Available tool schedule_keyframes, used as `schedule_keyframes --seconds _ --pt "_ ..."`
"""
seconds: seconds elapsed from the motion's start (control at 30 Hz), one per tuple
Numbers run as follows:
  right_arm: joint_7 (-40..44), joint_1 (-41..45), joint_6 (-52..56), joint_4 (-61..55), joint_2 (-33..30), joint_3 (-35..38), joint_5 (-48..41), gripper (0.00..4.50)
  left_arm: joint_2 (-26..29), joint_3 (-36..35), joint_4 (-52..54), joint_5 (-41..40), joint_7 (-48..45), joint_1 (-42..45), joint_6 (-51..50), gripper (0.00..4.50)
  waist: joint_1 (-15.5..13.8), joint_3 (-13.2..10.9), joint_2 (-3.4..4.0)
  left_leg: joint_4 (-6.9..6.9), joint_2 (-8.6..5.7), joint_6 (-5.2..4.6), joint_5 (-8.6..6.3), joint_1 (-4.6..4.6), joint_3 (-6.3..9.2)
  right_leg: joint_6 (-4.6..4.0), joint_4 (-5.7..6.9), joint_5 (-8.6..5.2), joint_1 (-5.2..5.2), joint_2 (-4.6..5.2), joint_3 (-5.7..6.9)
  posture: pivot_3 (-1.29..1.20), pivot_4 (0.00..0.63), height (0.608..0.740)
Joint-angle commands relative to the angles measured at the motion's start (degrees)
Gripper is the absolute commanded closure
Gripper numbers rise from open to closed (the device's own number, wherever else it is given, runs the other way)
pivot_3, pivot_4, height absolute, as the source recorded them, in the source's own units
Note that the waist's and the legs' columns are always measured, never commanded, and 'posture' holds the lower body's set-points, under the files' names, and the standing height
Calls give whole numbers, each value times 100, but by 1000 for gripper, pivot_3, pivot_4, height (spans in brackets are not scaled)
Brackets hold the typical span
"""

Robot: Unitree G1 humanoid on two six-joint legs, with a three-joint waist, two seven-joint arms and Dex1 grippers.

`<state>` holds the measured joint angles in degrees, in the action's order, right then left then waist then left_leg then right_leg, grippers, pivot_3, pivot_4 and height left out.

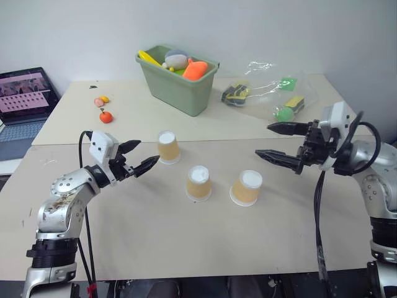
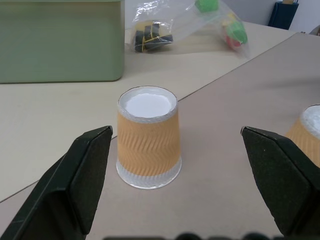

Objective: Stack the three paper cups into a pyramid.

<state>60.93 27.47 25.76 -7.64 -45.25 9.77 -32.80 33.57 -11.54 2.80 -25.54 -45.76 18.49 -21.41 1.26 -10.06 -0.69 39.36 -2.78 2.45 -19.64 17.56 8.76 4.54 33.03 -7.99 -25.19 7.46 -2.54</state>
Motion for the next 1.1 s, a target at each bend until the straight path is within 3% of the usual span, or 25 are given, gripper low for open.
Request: schedule_keyframes --seconds 0.03,1.1 --pt "-41 56 -50 -78 -7 137 -64 0 78 42 -113 157 -11 221 241 113 -5 0 0 0 -1 -1 -1 1 0 0 0 0 0 0 0 0 150 740" --pt "-184 -2 8 -64 -66 311 -138 0 -792 913 -3250 1302 1 2189 1757 113 -25 0 -1 0 -3 7 4 9 0 11 -6 9 1 0 2 0 150 740"
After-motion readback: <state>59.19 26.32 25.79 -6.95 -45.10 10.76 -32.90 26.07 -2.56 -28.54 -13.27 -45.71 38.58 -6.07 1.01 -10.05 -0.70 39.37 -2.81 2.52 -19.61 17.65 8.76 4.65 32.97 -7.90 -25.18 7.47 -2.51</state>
